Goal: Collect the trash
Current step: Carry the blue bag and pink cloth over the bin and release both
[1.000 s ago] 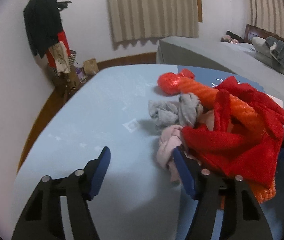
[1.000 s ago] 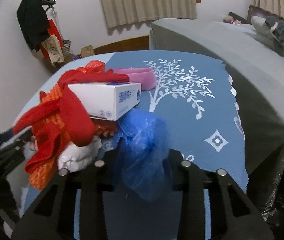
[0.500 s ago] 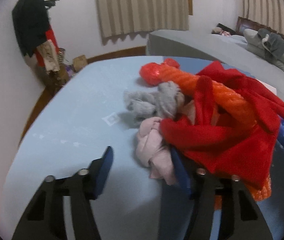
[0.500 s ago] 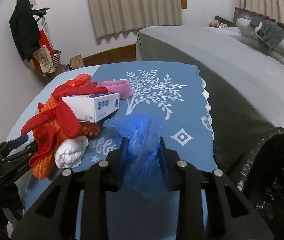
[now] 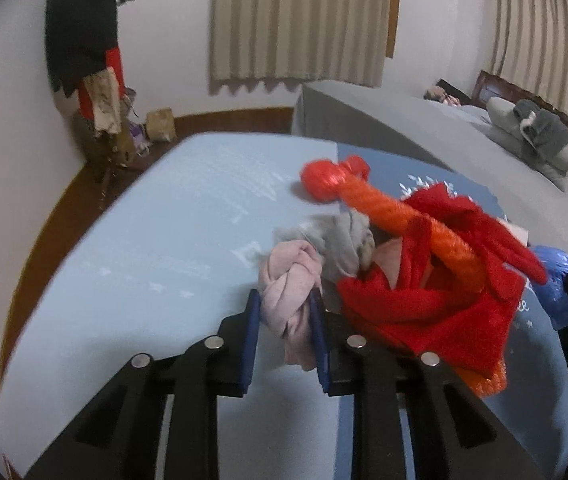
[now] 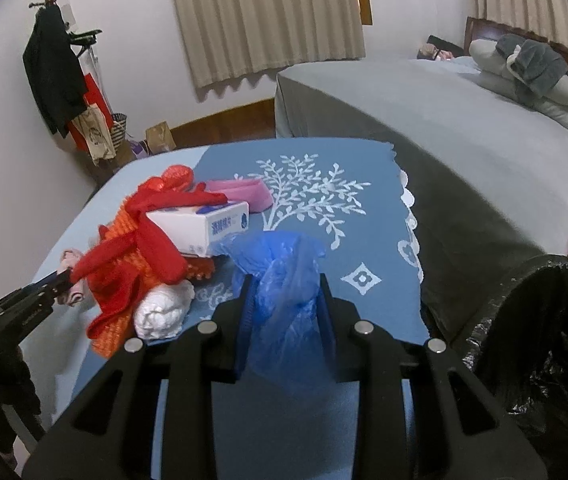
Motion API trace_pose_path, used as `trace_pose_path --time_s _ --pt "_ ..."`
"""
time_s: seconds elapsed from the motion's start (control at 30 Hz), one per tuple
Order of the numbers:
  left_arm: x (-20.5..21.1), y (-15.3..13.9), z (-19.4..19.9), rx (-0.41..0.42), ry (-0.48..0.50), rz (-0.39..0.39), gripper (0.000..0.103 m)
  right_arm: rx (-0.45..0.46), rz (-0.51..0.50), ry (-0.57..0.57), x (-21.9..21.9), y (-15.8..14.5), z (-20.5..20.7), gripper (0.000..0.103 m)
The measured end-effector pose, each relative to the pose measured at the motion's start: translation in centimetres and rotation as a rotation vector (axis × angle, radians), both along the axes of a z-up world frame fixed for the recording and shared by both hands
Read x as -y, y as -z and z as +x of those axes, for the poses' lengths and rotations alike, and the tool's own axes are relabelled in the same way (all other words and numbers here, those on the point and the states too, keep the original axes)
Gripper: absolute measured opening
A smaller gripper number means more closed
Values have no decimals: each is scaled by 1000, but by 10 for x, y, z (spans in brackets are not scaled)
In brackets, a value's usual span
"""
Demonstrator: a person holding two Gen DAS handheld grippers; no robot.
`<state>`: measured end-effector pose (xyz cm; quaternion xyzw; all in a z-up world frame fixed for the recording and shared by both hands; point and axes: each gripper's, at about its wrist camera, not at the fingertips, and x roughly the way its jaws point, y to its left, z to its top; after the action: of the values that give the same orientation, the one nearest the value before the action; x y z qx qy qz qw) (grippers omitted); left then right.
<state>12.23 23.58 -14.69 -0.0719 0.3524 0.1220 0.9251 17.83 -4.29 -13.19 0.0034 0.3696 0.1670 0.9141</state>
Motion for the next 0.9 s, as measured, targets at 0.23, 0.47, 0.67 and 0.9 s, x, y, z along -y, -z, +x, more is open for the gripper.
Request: trace_pose_path --time_s 0.23,0.47,0.67,0.9 --pt "23 -39 -12 83 53 29 24 72 35 7 12 -31 -16 29" --pt "84 -66 -6 141 195 10 24 132 41 45 44 -58 -38 29" --pt "143 -75 2 162 328 -25 24 159 25 128 88 -71 -62 29" --pt "218 -75 13 168 488 -54 24 147 -11 267 151 -66 -86 29"
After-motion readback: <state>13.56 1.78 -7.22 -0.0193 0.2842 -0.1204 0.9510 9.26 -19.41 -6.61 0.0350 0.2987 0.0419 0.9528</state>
